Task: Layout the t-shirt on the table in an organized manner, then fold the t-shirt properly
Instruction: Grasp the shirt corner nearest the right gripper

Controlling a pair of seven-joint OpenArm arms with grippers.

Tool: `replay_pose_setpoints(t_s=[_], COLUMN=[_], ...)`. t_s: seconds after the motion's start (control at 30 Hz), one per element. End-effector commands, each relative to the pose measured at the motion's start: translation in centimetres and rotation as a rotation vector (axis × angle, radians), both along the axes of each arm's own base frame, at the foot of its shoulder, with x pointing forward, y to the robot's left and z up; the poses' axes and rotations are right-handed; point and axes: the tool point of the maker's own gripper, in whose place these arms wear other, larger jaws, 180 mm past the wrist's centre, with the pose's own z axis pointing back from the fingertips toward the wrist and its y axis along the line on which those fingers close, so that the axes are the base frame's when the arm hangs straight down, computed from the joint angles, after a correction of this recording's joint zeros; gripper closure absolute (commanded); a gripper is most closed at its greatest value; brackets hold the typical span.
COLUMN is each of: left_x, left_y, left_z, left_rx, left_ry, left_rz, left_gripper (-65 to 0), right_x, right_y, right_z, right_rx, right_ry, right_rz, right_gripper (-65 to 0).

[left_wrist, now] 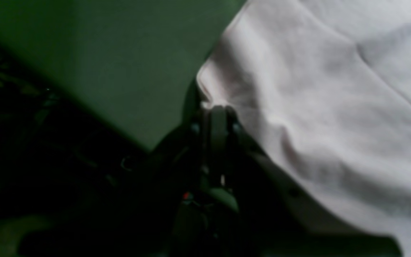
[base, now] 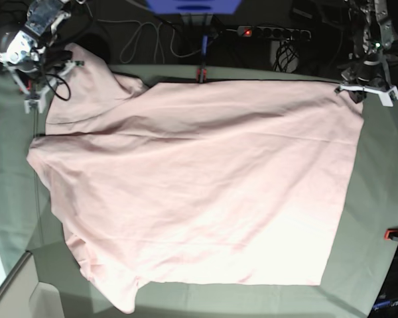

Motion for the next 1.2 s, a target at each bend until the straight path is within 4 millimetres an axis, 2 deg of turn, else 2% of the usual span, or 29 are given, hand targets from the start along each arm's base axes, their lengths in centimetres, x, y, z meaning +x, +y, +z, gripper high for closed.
replay_pose_setpoints(t_s=[0.0,0.17,0.33,0.47,0.83,1.17], left_x=[0.8,0.8,0.8,0.8,0.6,0.4], left_y=[0.6,0.6,0.6,0.6,0.6,0.7], left_z=[1.1,1.1,1.0,1.0,1.0,0.9], left_rx=[0.025,0.025,0.025,0.025,0.025,0.026], left_ry=[-0.036,-0.036,-0.035,-0.035,-0.032,-0.027], left_rz=[-0.001,-0.001,-0.001,-0.001,-0.001,0.001], left_gripper=[0.0,0.0,0.0,0.0,0.0,0.0], right_x=[1.3,1.6,0.2,-0.1,-1.0,-0.1], right_y=[-0.8,-1.2,-1.0,-1.0,2.0,2.9], right_z=[1.6,2.4,1.7,1.5,-1.6,-1.7], right_rx=[-0.035,-0.055,-0.045,-0.041,0.047,0.058], right_ry=[-0.059,-0.073,-0.001,0.021,0.111,0.105], right_rz=[0.004,0.001,-0.011,-0.014,0.052,0.081], right_gripper=[-36.5,-36.5,-36.5,-36.5,-36.5,-36.2])
